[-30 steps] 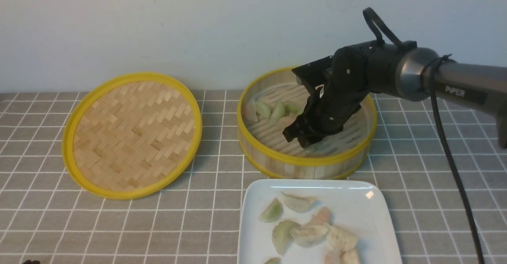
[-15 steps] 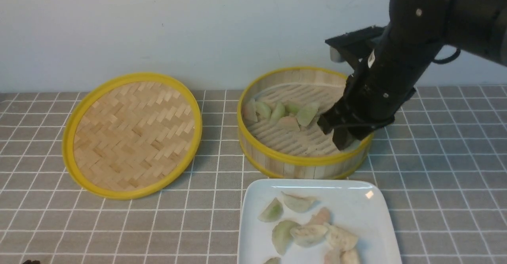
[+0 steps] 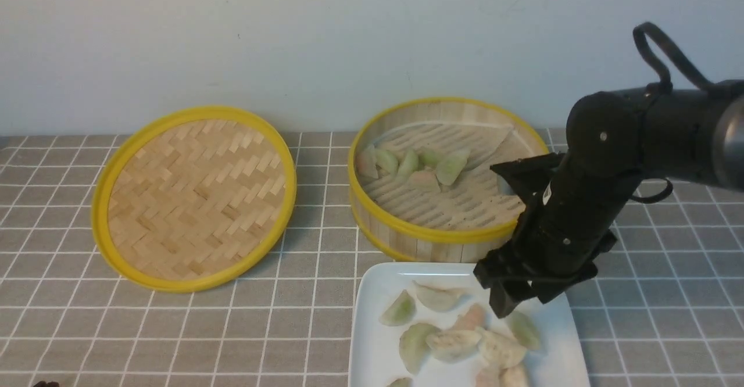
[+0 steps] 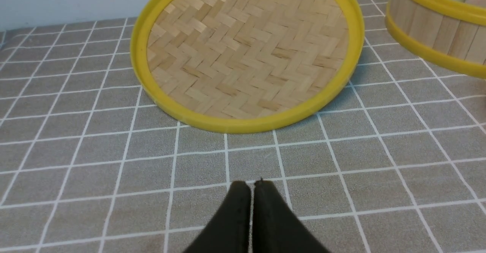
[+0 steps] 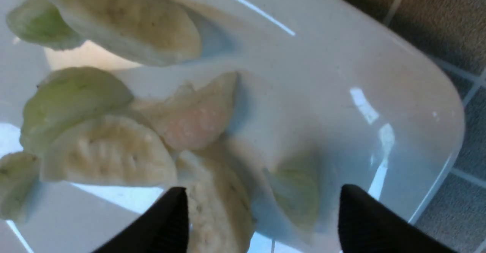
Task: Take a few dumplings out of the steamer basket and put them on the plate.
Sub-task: Use the right arm to grab a dumpling from inside the steamer
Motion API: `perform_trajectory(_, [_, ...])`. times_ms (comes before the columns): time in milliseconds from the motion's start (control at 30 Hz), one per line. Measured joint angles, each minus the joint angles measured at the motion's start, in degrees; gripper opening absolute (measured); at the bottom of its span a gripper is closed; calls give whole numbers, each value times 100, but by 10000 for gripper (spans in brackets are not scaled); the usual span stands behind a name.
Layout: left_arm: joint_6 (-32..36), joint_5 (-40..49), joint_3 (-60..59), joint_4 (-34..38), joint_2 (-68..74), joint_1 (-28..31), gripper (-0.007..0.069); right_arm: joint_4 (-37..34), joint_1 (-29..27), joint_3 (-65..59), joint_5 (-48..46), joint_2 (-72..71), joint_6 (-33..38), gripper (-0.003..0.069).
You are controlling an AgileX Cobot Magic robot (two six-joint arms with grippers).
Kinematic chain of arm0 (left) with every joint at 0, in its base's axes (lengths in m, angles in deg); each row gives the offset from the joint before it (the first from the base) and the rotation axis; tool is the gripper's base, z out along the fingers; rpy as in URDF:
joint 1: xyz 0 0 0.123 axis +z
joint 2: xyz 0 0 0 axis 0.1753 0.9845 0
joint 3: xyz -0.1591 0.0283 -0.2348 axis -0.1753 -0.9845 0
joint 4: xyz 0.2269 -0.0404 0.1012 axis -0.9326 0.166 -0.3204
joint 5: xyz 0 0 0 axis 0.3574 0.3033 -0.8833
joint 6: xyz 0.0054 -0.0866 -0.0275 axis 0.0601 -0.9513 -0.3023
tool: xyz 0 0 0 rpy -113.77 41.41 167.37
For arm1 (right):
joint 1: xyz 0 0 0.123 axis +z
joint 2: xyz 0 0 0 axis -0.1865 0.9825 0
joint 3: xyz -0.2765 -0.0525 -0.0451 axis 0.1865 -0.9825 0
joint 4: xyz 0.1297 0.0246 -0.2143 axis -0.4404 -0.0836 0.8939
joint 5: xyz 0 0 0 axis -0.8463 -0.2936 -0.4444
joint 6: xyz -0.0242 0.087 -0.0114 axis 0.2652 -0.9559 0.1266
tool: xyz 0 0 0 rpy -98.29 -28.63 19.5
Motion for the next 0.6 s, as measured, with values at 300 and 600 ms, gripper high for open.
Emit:
perform_trajectory(300, [0,5,0,0,0,0,-5,673,-111,1902,461,529,-129,578])
perform_trajectory(600, [0,5,0,0,0,0,-5,758,-337,3832,368,2424,-375,543])
